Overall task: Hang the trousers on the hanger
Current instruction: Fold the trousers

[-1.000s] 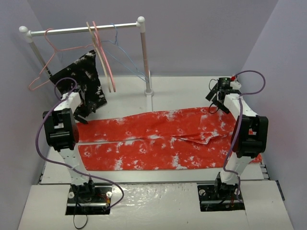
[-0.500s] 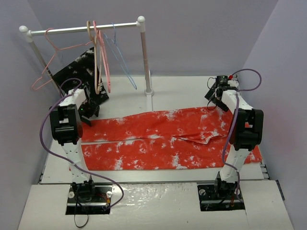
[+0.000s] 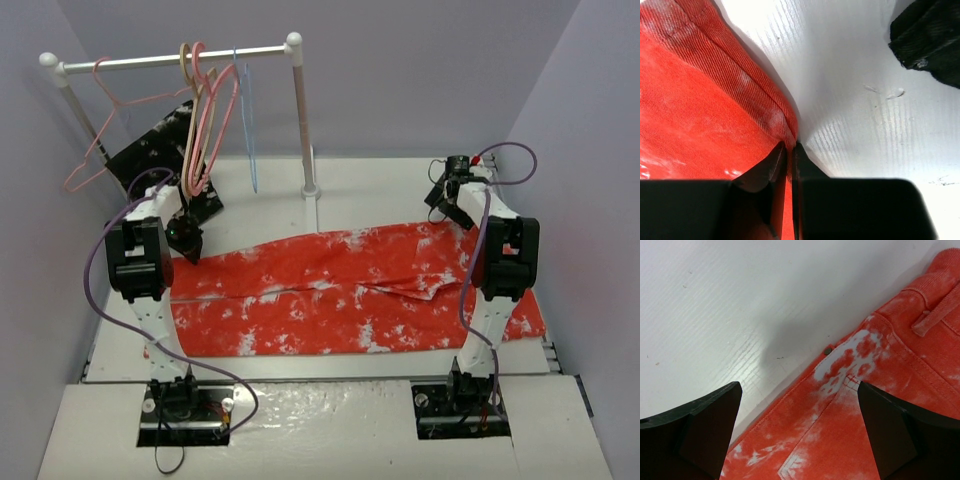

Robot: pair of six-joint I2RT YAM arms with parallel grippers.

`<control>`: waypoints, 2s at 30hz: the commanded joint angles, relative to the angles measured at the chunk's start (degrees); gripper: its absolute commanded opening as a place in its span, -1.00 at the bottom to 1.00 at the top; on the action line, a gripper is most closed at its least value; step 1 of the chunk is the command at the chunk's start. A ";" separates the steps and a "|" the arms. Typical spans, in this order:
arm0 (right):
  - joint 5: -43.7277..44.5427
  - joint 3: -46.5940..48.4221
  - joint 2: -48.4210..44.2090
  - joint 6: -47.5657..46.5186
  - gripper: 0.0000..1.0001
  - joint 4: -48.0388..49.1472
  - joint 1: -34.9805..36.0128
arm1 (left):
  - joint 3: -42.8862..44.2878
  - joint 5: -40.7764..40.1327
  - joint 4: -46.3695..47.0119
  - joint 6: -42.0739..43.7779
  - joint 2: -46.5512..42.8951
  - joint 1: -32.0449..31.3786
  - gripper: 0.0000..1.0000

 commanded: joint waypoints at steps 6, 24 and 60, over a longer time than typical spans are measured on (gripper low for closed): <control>2.35 7.14 4.18 0.97 0.98 -1.85 0.22 | -5.60 -1.77 1.05 1.98 -2.39 0.09 -1.00; -2.15 4.24 6.65 2.86 -0.67 -5.30 -0.49 | -4.91 -1.09 2.92 3.43 -6.22 0.23 -1.00; -17.87 -12.39 -33.14 2.96 -1.00 8.47 -12.70 | -19.55 4.95 15.93 12.79 -49.90 4.90 -1.00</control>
